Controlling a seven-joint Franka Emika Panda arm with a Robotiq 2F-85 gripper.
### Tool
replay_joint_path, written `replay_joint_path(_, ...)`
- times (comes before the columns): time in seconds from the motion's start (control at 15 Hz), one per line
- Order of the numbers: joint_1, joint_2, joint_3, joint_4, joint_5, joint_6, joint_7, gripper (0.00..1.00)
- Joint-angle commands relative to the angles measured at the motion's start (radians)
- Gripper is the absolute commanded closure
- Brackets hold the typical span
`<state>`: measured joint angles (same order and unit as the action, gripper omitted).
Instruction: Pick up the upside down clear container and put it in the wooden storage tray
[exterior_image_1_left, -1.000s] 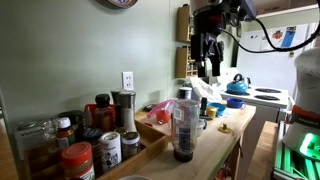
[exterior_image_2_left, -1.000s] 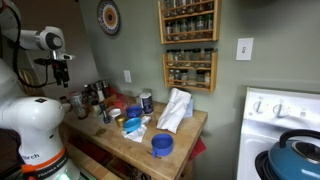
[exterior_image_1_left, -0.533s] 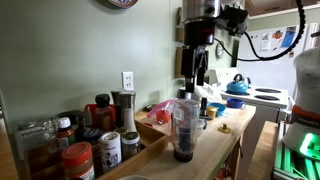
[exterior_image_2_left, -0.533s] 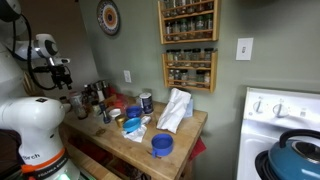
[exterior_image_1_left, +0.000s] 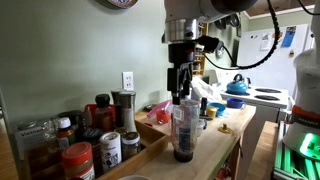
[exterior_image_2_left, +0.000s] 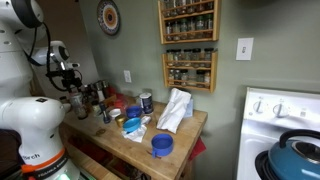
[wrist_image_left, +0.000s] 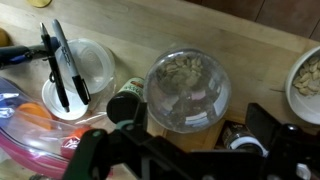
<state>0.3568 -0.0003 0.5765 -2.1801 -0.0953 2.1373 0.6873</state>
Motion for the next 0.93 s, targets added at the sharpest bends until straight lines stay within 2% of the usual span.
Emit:
replay_joint_path(0.0, 0.036, 0.011, -0.045, 0.003, 0.007, 0.013, -0.019, 0.0)
replay_joint_path(0.27, 0.043, 0.025, -0.068, 0.0, 0.01, 0.046, -0.047, 0.0)
replay_joint_path(0.87, 0.065, 0.047, -0.103, -0.009, 0.065, -0.009, -0.065, 0.0)
